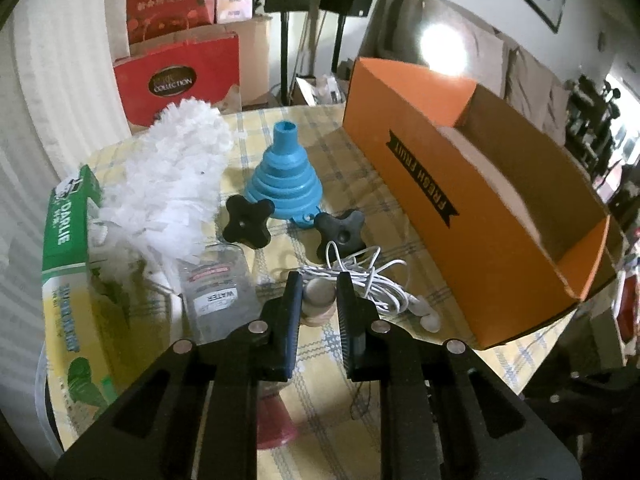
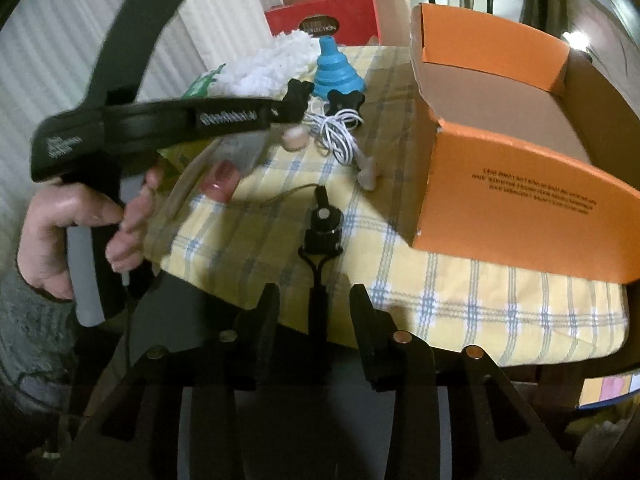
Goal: Organize objects
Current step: 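Lift the tripod with the right gripper while the left gripper grasps the small white cylinder, then carry the tripod and white cylinder toward the orange box with both grippers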
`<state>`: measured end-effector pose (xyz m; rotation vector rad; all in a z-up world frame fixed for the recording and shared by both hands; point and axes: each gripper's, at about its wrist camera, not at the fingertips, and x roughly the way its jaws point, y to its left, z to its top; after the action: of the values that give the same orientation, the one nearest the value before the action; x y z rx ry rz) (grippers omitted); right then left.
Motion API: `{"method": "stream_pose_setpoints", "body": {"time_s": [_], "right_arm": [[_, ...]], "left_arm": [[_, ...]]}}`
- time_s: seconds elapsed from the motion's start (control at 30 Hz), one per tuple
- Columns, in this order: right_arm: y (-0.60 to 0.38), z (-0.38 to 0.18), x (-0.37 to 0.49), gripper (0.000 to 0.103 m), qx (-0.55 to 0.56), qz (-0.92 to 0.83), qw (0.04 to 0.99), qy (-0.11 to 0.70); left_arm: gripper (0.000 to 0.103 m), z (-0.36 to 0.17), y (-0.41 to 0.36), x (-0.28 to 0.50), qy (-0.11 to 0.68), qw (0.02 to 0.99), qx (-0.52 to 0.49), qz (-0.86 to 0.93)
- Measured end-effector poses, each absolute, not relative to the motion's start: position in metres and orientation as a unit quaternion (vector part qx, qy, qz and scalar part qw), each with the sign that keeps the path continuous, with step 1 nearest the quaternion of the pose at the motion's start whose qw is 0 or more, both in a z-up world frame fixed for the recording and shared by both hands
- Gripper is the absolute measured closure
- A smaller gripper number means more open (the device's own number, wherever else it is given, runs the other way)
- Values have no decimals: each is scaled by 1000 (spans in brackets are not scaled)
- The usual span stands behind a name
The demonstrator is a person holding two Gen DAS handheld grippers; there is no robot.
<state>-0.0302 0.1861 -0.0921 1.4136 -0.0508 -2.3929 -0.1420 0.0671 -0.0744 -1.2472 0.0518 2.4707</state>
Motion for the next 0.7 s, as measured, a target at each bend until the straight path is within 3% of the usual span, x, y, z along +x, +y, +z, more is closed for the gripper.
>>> {"method": "stream_pose_setpoints", "body": {"time_s": [0.37,0.43,0.57,0.7], "right_arm": [[174,-102,-36,70,494,-851,179,0],[175,-102,-38,74,490,-853,177,-2],[175,-104,-46,90,479,-861,171,4],[174,-104,-48,97,474,-864,170,9]], "left_arm": [[87,-47,47,-117,-5,184,-422,888],[87,-44,44,-113,-9,185,-418,889],[87,-37,39,-108,-19,187,-412,892],[87,-34,36,-101,-24,189,-409,892]]}}
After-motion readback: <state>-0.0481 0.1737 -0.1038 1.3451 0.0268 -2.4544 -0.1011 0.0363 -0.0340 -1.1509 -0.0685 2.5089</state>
